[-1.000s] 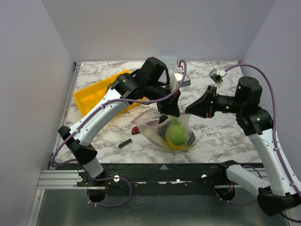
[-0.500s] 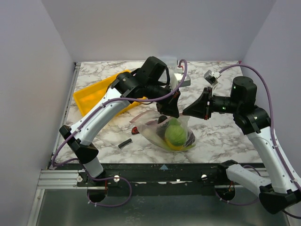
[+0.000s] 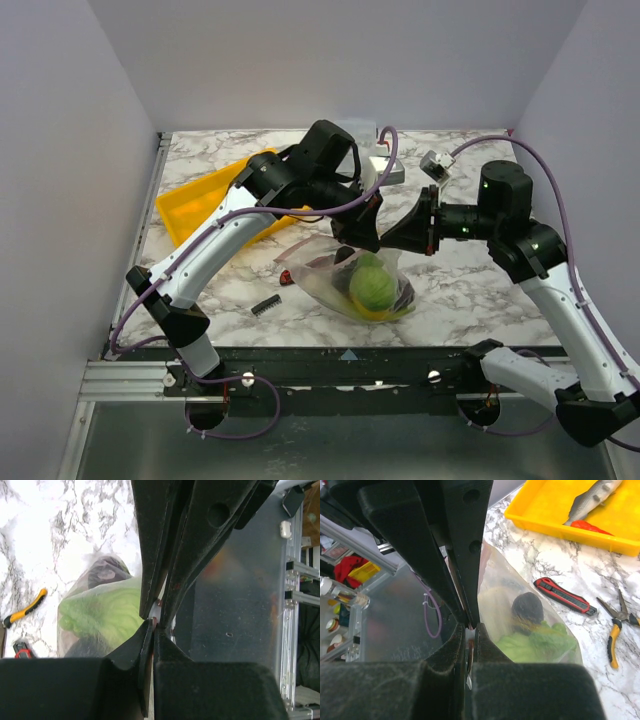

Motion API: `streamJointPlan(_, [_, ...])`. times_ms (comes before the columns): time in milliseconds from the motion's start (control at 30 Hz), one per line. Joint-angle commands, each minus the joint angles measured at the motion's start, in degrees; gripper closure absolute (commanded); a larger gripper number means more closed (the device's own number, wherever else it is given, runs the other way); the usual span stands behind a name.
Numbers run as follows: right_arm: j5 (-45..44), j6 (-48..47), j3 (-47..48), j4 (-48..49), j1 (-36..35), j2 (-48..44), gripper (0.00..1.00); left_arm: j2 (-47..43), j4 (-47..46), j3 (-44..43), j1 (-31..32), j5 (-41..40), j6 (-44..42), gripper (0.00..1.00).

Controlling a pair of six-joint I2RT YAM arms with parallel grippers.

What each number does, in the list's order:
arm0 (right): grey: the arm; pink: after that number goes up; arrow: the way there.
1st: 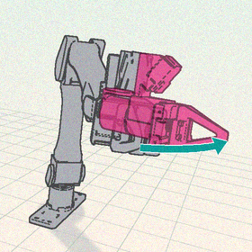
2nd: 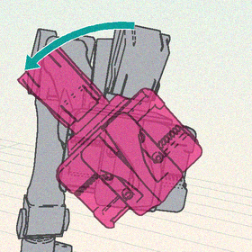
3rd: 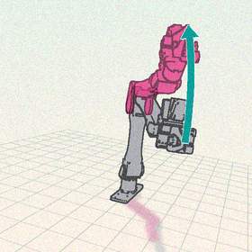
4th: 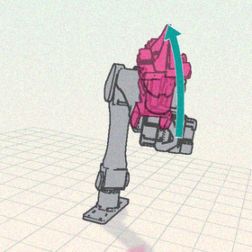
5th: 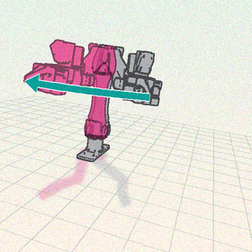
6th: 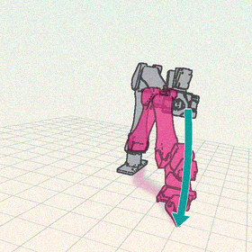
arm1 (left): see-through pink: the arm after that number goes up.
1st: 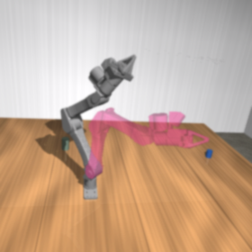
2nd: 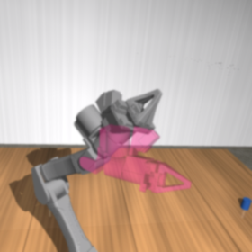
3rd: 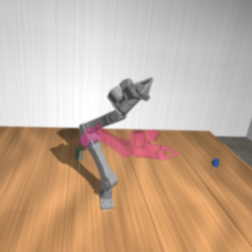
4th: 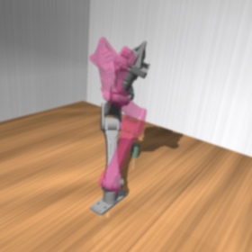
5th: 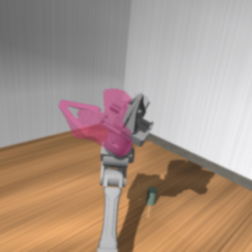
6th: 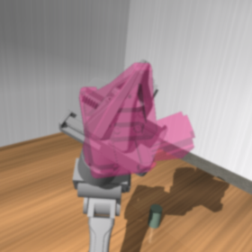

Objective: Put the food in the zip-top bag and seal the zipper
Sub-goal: Zip the zipper food storage bag at the center of the board.

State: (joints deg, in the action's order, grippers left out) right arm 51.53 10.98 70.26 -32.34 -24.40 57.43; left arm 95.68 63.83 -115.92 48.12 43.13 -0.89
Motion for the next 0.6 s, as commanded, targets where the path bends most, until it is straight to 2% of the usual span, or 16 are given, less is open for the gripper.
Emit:
streamJointPlan(0, [-2.56,0.03,1.94,0.96,-3.89,2.17,0.99,0.52,-3.02,-3.57,0.92,3.44,-0.1,1.0])
streamJointPlan(100, [-4.08,0.99,2.07,2.1,-6.24,3.24,0.99,0.06,-3.42,-3.62,0.92,4.08,-0.13,1.0])
streamJointPlan(133, [-4.46,1.25,2.24,2.03,-6.25,3.11,0.95,-0.22,-3.45,-3.36,0.92,3.89,-0.06,1.0])
streamJointPlan(167, [-5.93,1.82,2.25,2.11,-6.19,2.55,0.88,-0.57,-3.45,-2.86,0.92,3.61,-0.15,1.0])
streamJointPlan(267, [-10.62,4.1,2.07,2.56,-6.23,-0.69,0.54,-1.9,-4.19,0.15,0.92,2.62,-0.54,1.0])
streamJointPlan(333, [-12.87,3.7,2.24,0.17,-6.25,-2.35,0.45,-2.74,-4.75,2.2,0.88,2.22,-0.68,1.0])
streamJointPlan(467, [-15.97,0.02,2.38,-6.55,-6.23,-4.49,0.44,-3.72,-4.65,4.09,0.84,1.33,-1.73,1.0])
streamJointPlan(567, [-15.75,-2.26,2.89,-8.8,-6.28,-6.08,0.5,-3.83,-3.34,4.03,0.86,0.05,-3.0,1.0])
